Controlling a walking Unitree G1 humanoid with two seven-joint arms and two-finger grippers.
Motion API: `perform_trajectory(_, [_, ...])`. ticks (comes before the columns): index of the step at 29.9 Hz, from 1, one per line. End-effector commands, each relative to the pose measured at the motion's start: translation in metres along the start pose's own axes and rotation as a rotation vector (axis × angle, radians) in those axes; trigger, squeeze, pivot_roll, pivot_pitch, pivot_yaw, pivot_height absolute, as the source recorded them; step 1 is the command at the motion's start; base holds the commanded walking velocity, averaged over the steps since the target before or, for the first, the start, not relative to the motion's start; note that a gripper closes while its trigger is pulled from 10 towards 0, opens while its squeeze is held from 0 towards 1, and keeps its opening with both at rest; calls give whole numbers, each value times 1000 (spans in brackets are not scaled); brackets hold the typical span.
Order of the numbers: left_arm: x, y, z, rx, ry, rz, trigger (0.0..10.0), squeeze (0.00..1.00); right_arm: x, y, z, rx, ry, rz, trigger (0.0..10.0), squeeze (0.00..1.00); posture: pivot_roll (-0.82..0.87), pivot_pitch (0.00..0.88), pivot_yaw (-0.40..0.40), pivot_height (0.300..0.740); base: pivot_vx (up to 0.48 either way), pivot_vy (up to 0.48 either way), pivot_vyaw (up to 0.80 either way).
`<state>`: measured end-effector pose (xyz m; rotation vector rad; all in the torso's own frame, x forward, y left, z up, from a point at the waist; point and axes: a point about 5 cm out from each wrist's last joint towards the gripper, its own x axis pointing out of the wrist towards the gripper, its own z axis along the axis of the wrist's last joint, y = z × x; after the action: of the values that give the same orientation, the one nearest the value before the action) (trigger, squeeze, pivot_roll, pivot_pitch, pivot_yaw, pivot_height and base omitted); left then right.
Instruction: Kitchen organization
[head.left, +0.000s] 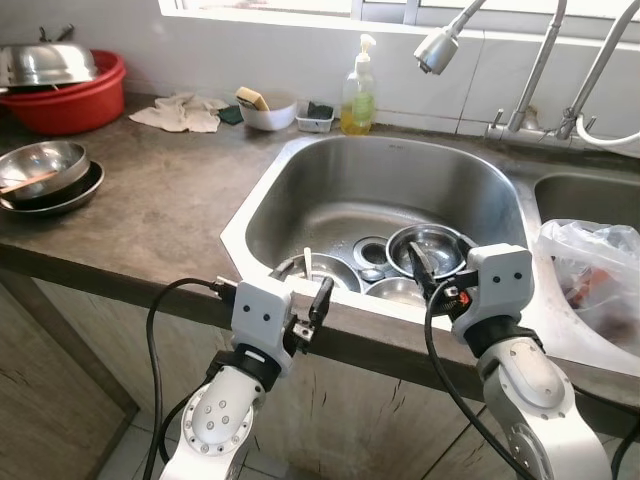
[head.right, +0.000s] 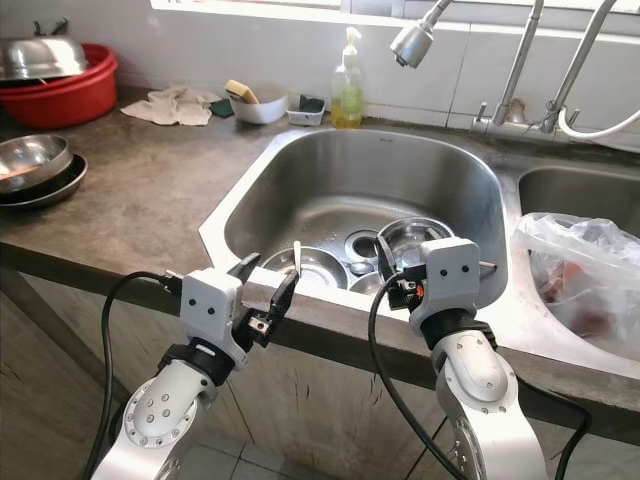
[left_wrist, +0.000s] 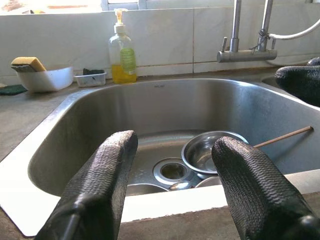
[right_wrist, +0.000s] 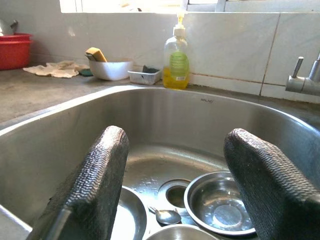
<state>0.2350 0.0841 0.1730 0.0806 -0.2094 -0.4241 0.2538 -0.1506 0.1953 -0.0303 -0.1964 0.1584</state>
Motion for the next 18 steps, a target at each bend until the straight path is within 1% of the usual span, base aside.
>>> perform_trajectory(1, [0, -2, -4, -9, 12, -3, 10000, 0, -1, 3, 2, -10, -9, -1, 10000, 0, 138, 26, -26, 740, 0, 0, 0])
perform_trajectory(3, [0, -3, -5, -13, 17, -4, 10000, 0, 2, 3, -2, -37, 7, -16, 10000, 0, 146, 23, -27, 740, 0, 0, 0])
perform_trajectory(6, [-1, -3, -6, -15, 27, -4, 10000, 0, 5, 6, -4, -21, 12, -16, 10000, 0, 149, 23, -29, 740, 0, 0, 0])
perform_trajectory(9, [-2, -2, -8, -35, 39, 6, 10000, 0, 7, 8, -3, -24, 2, -5, 10000, 0, 154, 24, -31, 740, 0, 411, 0])
perform_trajectory(14, [-3, -1, -9, -30, 41, 6, 10000, 0, 9, 11, -2, -36, -7, 2, 10000, 0, 156, 29, -32, 740, 0, 471, 800])
perform_trajectory(18, [-5, -3, -9, -28, 40, -1, 10000, 0, 10, 11, -2, -32, -10, 1, 10000, 0, 155, 35, -31, 740, 0, 0, 800])
